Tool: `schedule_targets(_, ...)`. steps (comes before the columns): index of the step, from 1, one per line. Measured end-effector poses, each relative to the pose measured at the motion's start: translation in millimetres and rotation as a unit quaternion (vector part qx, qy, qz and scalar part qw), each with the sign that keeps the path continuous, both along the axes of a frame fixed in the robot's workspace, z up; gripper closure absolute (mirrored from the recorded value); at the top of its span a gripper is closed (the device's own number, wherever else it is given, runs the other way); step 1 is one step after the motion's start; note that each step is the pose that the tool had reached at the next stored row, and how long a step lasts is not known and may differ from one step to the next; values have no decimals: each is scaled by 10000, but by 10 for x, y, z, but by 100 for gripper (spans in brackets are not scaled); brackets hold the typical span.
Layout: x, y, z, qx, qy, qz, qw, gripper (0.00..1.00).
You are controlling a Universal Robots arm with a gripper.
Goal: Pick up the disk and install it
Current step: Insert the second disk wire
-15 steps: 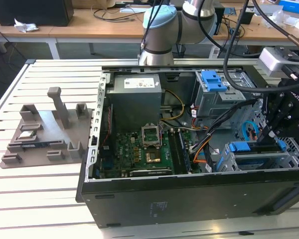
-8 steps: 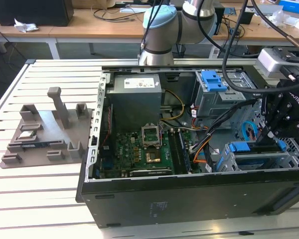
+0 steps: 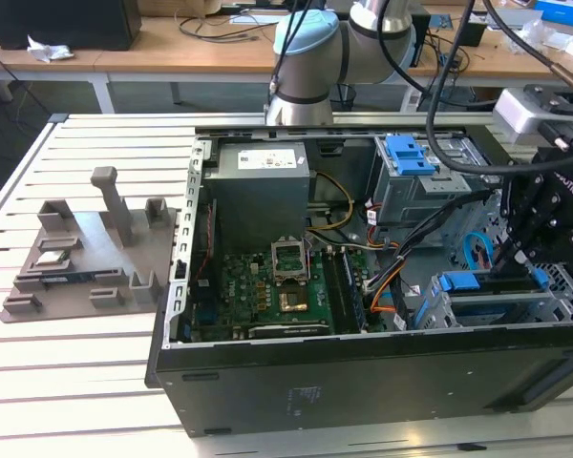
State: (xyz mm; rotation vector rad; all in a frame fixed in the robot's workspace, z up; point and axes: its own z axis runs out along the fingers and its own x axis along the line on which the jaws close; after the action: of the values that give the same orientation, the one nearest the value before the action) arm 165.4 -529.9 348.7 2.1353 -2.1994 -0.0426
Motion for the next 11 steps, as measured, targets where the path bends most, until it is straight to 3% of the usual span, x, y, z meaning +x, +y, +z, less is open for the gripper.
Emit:
schedule_targets(2,0,9,88,0,-2,0,10000,82)
schedule_targets(4,0,53,244,-7,-3,0,10000,84)
schedule_targets(5,0,71,314,-9,-3,0,10000,90)
schedule_targets(8,0,107,389,-13,-3,0,10000,90)
schedule_targets(11,0,113,406,-13,-3,1,10000,90)
